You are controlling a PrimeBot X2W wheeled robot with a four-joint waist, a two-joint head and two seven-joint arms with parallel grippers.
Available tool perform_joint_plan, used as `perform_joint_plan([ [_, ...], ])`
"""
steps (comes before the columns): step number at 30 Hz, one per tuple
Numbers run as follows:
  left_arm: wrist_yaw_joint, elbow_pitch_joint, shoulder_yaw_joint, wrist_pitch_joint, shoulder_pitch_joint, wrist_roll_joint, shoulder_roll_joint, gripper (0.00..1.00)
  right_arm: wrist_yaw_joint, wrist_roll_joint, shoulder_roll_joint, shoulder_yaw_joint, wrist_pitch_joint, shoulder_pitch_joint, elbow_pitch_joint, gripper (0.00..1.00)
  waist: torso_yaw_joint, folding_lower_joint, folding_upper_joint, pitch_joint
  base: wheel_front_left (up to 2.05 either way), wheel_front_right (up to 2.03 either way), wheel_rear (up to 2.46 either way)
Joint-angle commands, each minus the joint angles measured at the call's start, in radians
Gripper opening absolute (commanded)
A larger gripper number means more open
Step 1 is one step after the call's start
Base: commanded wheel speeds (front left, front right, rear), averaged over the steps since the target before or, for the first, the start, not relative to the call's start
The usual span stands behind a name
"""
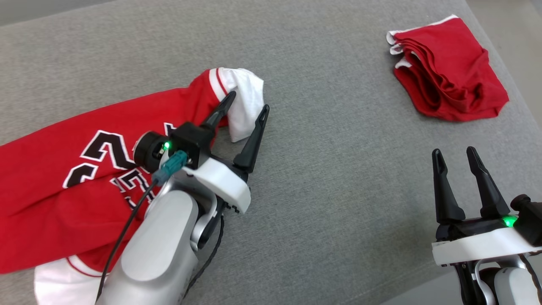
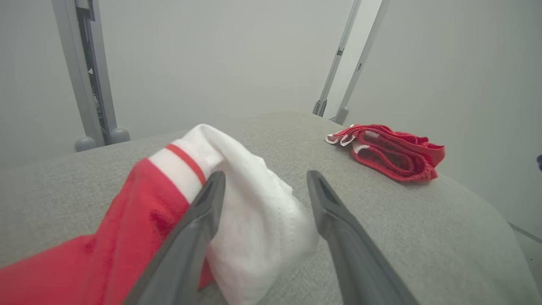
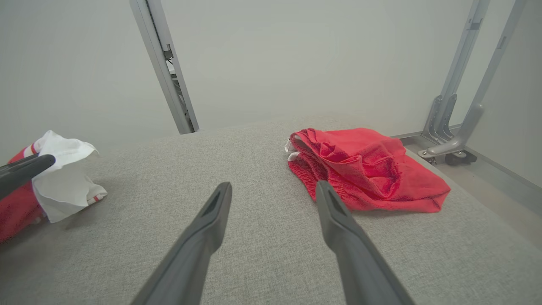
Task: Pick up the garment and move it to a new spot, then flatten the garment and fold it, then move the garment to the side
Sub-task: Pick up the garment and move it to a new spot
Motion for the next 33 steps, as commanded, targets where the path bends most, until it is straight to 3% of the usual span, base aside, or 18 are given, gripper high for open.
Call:
perform_joint_plan([
  [1,0.001,-0.002,0.000,-0.012,0.016,-0.006,0.006,1.00,0.000,-0.008,-0.003,-0.001,-0.008,-0.014,0.003,1.00,0.019,0.0000,0.0000,-0.017,0.00,0.00,0.00],
  [9,0.027,-0.076,0.024,-0.050,0.105,-0.039,0.023,1.00,0.000,-0.030,-0.003,-0.018,0.018,-0.001,0.000,1.00,0.119,0.0000,0.0000,-0.086,0.00,0.00,0.00],
  [18,0.120,-0.166,0.166,-0.086,0.226,-0.095,0.095,1.00,0.000,-0.056,-0.004,-0.028,0.053,0.024,-0.011,1.00,0.234,0.0000,0.0000,-0.166,0.00,0.00,0.00],
  [26,0.157,-0.198,0.260,-0.099,0.332,-0.123,0.159,1.00,0.000,-0.072,-0.013,-0.037,0.084,0.050,-0.019,1.00,0.290,0.0000,0.0000,-0.221,0.00,0.00,0.00],
  [33,0.163,-0.234,0.287,-0.100,0.424,-0.131,0.193,1.00,0.000,-0.069,-0.027,-0.040,0.104,0.078,-0.018,1.00,0.307,0.0000,0.0000,-0.268,0.00,0.00,0.00],
])
